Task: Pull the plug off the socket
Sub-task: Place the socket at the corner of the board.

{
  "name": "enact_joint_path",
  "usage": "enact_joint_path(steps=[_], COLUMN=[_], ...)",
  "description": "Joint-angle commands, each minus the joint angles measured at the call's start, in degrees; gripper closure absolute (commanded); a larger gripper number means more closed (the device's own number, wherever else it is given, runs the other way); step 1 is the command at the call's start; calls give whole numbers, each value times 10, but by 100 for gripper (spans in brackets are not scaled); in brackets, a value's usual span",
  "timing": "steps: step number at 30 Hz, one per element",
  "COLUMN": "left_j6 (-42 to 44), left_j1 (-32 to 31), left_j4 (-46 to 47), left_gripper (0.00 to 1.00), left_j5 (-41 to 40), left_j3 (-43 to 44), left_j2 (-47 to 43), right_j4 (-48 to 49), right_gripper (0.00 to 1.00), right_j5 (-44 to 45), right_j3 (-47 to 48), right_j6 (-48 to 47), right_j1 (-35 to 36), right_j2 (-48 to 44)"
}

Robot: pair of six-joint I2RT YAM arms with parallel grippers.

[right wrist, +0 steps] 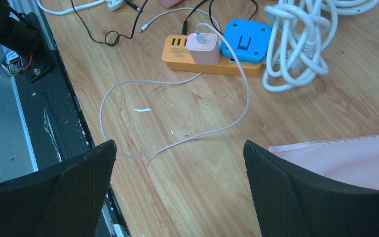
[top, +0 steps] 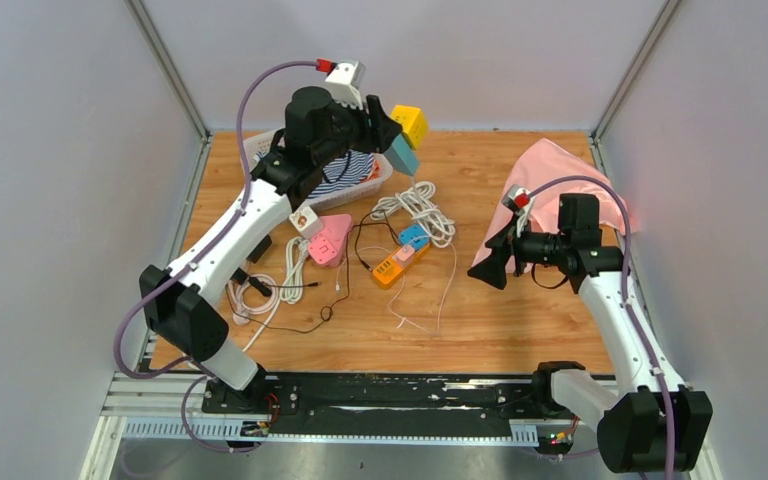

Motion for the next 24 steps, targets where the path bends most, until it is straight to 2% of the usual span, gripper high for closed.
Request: enact_joint_path(steps=[1,10,14,19,24], left_j6=[-8,-91,-103,-99,-87], left_j1=[15,13,-7,-47,-96], left_j4=[65,68,67,67,67], left_gripper=[100,100,100,100,100], left_j5=[30,109,113,102,78], left_j3=[13,130,168,192,198], left_j2=[-58,19,51,81,99], right_j4=[8,-2,-9,-9,11], right_gripper=[0,0,0,0,0], right_j5=[-5,25,44,95,218], right_j3=[6,10,21,30,33], right_j6=[-2,-1,11,35,72], right_j1=[6,-3,-20,-88,-164], right_j2=[-15,-39,-45,-66,-104])
